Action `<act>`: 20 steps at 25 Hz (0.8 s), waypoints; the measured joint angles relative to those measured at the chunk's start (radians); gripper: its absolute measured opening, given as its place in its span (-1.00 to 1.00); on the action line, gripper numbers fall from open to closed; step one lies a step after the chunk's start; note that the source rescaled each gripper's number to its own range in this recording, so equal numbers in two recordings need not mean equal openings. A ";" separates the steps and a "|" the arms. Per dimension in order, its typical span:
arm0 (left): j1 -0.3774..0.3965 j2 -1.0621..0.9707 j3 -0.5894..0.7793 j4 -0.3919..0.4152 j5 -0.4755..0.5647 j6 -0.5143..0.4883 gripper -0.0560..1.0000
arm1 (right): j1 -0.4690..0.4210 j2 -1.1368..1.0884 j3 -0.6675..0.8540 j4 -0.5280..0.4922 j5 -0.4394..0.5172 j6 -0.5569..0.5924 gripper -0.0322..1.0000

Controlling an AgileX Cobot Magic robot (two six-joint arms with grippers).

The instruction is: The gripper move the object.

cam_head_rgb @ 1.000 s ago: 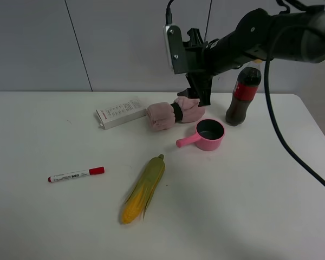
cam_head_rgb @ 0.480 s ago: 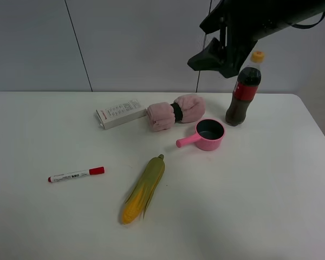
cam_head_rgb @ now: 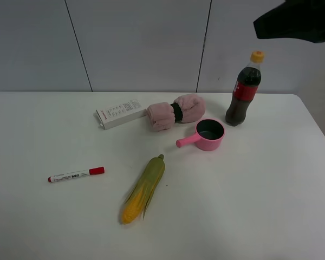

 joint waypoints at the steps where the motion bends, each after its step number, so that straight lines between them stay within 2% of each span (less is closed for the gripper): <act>1: 0.000 0.000 0.000 0.000 0.000 0.000 1.00 | -0.021 -0.028 0.023 0.000 0.016 0.005 0.82; 9: 0.000 0.000 0.000 0.000 0.000 0.006 1.00 | -0.170 -0.330 0.337 -0.006 0.050 0.068 0.82; 13: 0.000 0.000 0.000 0.000 0.000 0.000 1.00 | -0.225 -0.503 0.464 -0.025 0.059 0.139 0.82; 20: 0.000 0.000 0.000 0.000 0.000 0.000 1.00 | -0.260 -0.749 0.604 -0.117 0.109 0.303 0.82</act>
